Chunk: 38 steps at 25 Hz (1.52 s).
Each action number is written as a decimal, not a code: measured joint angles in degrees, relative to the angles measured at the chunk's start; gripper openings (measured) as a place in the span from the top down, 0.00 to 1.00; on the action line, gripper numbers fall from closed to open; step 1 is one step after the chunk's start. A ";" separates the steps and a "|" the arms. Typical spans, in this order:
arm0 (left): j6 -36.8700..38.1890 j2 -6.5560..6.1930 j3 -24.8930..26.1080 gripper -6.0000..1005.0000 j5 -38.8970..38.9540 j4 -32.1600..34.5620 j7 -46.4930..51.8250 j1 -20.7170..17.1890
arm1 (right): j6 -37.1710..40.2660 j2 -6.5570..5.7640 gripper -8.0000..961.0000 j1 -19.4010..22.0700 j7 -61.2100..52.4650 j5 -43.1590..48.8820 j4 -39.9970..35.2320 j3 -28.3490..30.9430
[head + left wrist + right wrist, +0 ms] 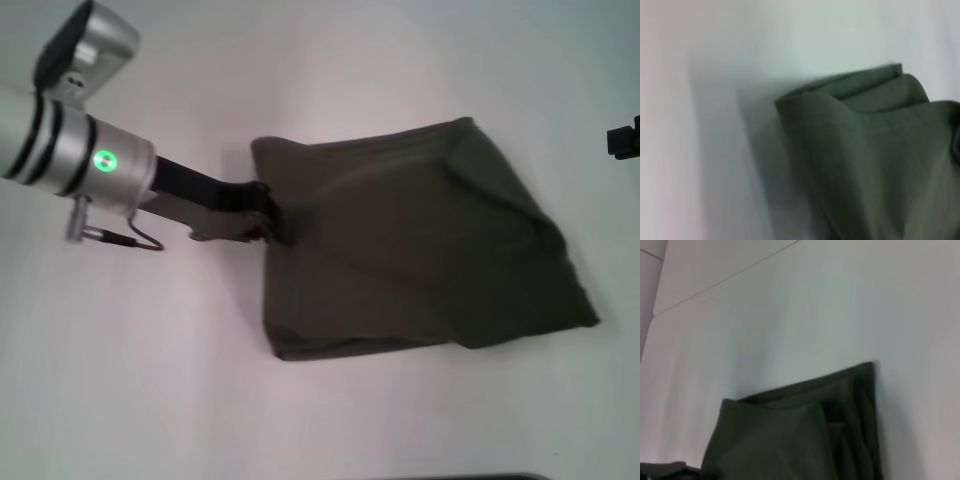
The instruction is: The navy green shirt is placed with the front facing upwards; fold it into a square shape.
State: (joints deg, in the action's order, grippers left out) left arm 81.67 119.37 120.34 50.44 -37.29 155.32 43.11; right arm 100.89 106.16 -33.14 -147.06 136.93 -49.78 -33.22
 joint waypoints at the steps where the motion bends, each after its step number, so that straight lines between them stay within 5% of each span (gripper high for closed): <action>1: 0.06 -0.72 0.21 0.93 -0.04 0.00 0.02 -0.04 | 0.00 0.00 0.84 0.00 -0.01 0.00 0.16 0.00; 10: -0.03 -6.03 0.95 0.93 -0.16 0.28 -0.12 0.06 | 0.00 0.00 0.80 -0.03 -0.06 0.00 0.59 0.00; 19: -0.47 -6.53 0.92 0.93 -0.26 0.21 -4.42 0.21 | 0.00 0.07 0.76 -0.35 -0.06 0.00 0.68 -0.23; 25: -0.37 -6.91 2.25 0.85 -0.26 -3.53 -4.17 -2.09 | 0.00 0.09 0.74 -0.57 0.32 0.00 1.93 -0.29; 29: 1.91 -7.91 7.58 0.76 -0.20 -7.12 -3.82 -3.69 | -0.52 0.05 0.72 -0.72 0.50 -0.19 2.14 -0.41; 32: 5.53 -7.43 13.49 0.63 0.20 -10.99 -4.22 -5.41 | -0.74 0.17 0.71 -1.16 2.71 -2.04 2.65 -0.05; 38: 15.23 -3.42 22.42 0.42 1.16 -19.30 -6.80 -8.05 | -1.01 0.67 0.69 -3.16 10.17 -12.52 7.26 -0.34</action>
State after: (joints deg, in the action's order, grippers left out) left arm 96.90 115.95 142.76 51.60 -56.59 148.52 35.07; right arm 99.88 106.83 -36.30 -136.89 124.41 -42.52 -33.56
